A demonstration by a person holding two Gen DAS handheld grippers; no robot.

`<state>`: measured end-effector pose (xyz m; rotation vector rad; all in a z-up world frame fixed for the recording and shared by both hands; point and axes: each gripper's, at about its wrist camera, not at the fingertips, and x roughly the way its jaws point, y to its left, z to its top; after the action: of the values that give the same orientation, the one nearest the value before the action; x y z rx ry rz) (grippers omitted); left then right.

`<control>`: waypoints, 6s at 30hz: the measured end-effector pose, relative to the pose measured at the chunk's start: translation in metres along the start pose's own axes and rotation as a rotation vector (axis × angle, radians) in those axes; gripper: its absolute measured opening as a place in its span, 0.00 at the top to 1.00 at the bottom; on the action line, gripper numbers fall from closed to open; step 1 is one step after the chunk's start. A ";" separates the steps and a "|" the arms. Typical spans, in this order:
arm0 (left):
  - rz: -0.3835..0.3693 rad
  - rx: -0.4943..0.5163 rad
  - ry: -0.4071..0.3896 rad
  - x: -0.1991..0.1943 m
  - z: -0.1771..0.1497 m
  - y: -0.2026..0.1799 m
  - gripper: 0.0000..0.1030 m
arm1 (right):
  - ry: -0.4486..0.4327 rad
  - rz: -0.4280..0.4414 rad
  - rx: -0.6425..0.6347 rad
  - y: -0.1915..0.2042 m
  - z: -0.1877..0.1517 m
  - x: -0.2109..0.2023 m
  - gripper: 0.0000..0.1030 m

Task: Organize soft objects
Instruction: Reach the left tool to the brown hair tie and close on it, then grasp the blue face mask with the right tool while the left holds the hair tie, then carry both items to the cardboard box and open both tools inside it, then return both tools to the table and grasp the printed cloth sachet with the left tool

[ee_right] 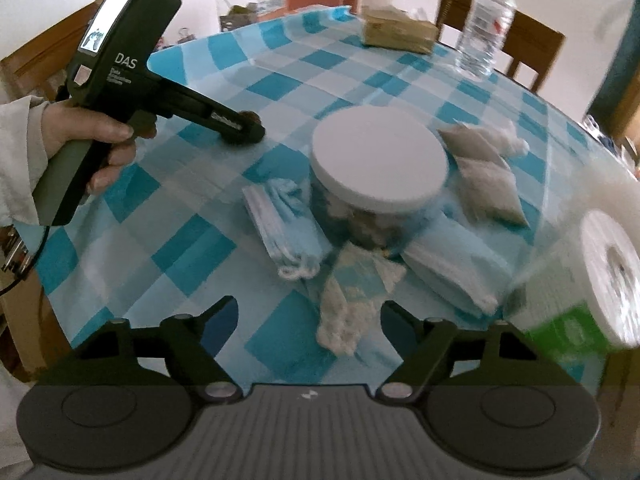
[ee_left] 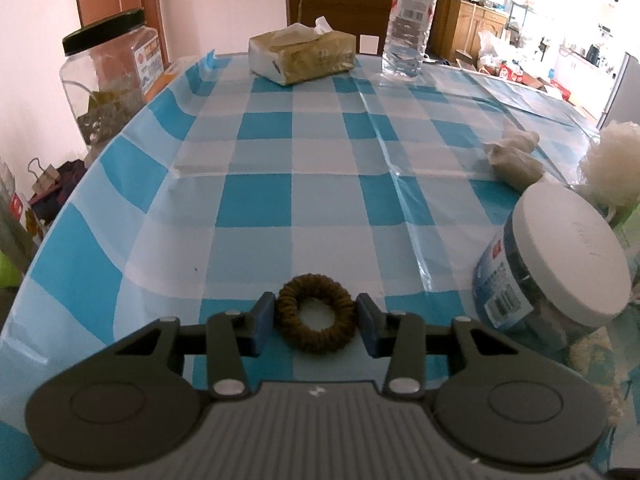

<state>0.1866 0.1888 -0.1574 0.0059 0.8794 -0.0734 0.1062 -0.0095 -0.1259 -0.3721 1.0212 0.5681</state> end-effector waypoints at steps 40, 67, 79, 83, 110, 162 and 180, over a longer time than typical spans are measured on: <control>-0.031 -0.016 0.024 -0.010 -0.010 -0.005 0.59 | -0.025 0.097 -0.171 0.029 0.039 0.065 0.49; -0.155 0.149 0.078 -0.097 -0.013 -0.054 0.69 | -0.030 0.050 0.022 -0.029 -0.020 -0.025 0.74; -0.397 0.367 0.103 -0.130 -0.008 -0.183 0.69 | -0.027 -0.159 0.247 -0.109 -0.109 -0.103 0.74; -0.466 0.434 0.079 -0.136 -0.003 -0.236 0.69 | -0.048 -0.228 0.312 -0.141 -0.134 -0.129 0.74; -0.477 0.436 -0.061 -0.059 0.078 -0.454 0.16 | -0.113 -0.413 0.421 -0.346 -0.170 -0.146 0.73; -0.282 0.402 0.032 -0.112 -0.010 -0.251 0.05 | -0.179 -0.331 0.479 -0.196 -0.100 -0.126 0.00; -0.232 0.350 0.125 -0.077 -0.040 -0.173 0.10 | -0.069 -0.229 0.405 -0.110 -0.083 -0.066 0.00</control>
<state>0.0958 0.0226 -0.1192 0.2375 0.9803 -0.4471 0.0889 -0.1594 -0.1042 -0.1063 0.9838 0.1589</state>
